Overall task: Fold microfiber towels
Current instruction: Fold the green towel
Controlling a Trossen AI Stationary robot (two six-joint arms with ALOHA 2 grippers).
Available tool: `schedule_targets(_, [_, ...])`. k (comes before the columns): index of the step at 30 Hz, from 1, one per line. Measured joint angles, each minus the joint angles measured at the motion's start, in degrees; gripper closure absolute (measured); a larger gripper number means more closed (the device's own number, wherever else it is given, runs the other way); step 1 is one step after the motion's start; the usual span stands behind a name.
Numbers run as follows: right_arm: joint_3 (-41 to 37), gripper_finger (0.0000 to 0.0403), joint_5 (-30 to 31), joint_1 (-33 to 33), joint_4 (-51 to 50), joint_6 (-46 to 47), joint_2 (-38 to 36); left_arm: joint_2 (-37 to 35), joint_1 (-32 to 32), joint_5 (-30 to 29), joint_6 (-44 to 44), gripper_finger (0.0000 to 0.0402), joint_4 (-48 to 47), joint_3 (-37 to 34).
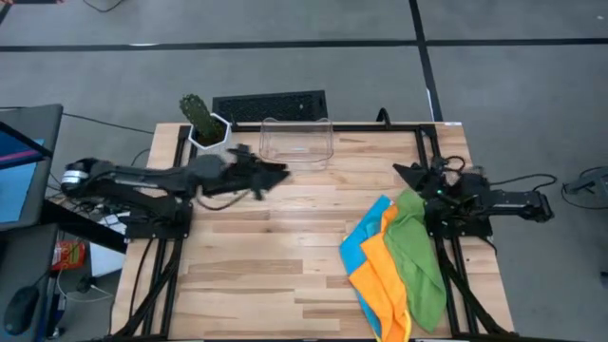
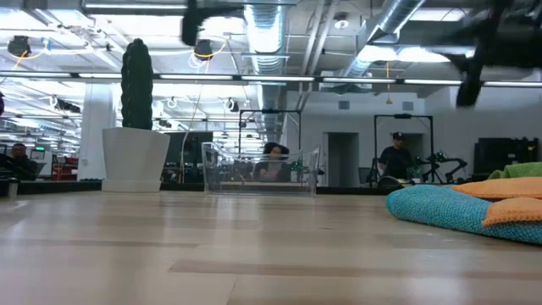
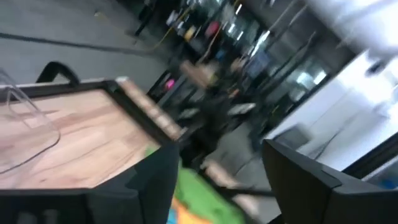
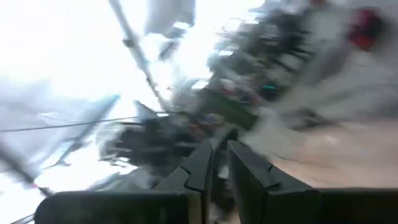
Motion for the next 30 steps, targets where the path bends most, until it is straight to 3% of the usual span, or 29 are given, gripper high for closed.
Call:
schedule_targets(4, [8.23,0.0327,-6.93,0.02,-3.06,-10.44,0.35,10.95,2.06,5.09,2.10,0.0157,-3.65,10.21])
schedule_targets(11, [26.54,0.0327,-5.71,-0.04,-25.68,-19.83,5.24,28.64,4.87,19.01,7.94,0.0157,-8.32,27.63])
schedule_targets(20, [42.83,0.0327,-0.30,-0.04,-52.70,-19.87,16.17,47.57,5.24,20.70,16.77,0.0157,-27.30,51.44])
schedule_targets(25, [46.45,0.0327,1.52,-0.09,-57.89,-19.57,20.08,55.80,5.24,20.49,16.58,0.0157,-30.63,60.31])
schedule_targets(30, [48.00,0.0327,1.87,-0.11,-56.81,-17.36,20.62,61.68,5.24,23.35,14.05,0.0157,-30.85,65.25])
